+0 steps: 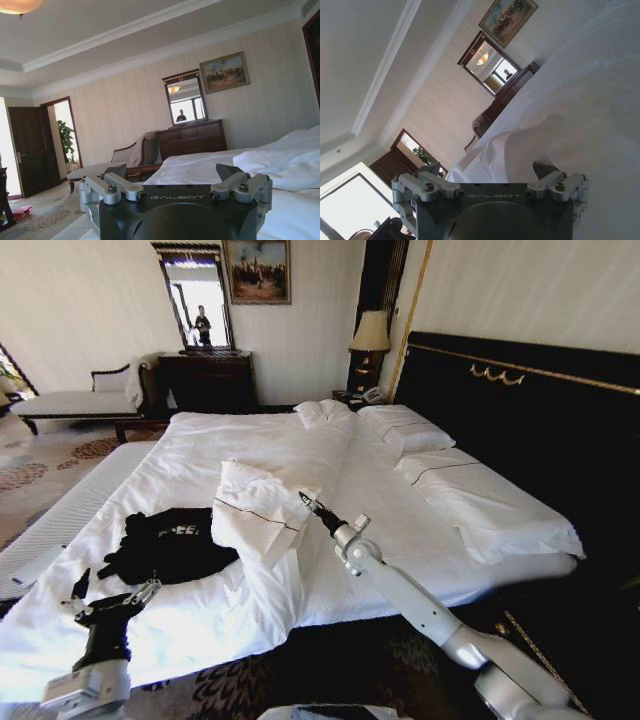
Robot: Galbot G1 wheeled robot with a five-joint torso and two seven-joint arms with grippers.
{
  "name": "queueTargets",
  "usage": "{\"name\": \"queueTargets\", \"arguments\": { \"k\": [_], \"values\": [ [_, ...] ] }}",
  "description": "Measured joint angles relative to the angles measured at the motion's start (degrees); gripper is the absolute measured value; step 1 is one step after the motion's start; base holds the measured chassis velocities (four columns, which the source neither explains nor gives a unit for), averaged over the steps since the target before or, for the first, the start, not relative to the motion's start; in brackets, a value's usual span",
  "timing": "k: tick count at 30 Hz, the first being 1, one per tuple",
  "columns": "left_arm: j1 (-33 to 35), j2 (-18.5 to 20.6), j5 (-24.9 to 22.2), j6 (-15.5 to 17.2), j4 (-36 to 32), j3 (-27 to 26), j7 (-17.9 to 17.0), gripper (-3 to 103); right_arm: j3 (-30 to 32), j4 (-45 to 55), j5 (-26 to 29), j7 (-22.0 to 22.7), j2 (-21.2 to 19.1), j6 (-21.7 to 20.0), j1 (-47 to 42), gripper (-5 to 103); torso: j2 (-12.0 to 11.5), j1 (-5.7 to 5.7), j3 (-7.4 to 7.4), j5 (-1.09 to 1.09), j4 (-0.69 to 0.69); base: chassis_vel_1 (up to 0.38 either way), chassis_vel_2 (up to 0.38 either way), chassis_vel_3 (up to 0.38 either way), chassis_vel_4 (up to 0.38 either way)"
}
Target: Fold the clothes on the bed.
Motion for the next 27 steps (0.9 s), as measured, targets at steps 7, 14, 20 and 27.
{"name": "queueTargets", "arguments": {
  "k": [7, 14, 20, 27],
  "values": [
    [0.07, 0.03, 0.01, -0.01, 0.0, -0.04, -0.01, 100, -1.12, -3.45, -1.26, -0.13, 2.6, 0.36, 2.01, 100, 0.0, 0.0, 0.0, 0.0, 0.01, 0.0, 0.0, 0.0, 0.0],
    [0.08, 0.04, 0.01, -0.07, 0.07, -0.08, -0.01, 100, -2.26, -6.06, -2.32, -0.87, 3.68, 0.74, 3.05, 102, 0.0, 0.0, 0.0, 0.01, 0.0, 0.0, 0.0, 0.0, 0.0],
    [-0.22, 0.04, 0.18, -0.16, 0.53, 0.26, -0.02, 100, -2.74, -6.74, -2.54, -2.45, 4.26, 1.05, 3.36, 83, 0.0, 0.0, 0.0, 0.0, 0.0, 0.0, 0.0, 0.0, 0.0],
    [-0.4, 0.04, 0.29, -0.26, 0.82, 0.35, -0.02, 100, -2.83, -7.18, -3.19, -2.53, 4.46, 1.35, 3.36, 61, 0.0, -0.01, 0.0, 0.01, 0.0, 0.0, 0.0, 0.0, 0.0]
  ]
}}
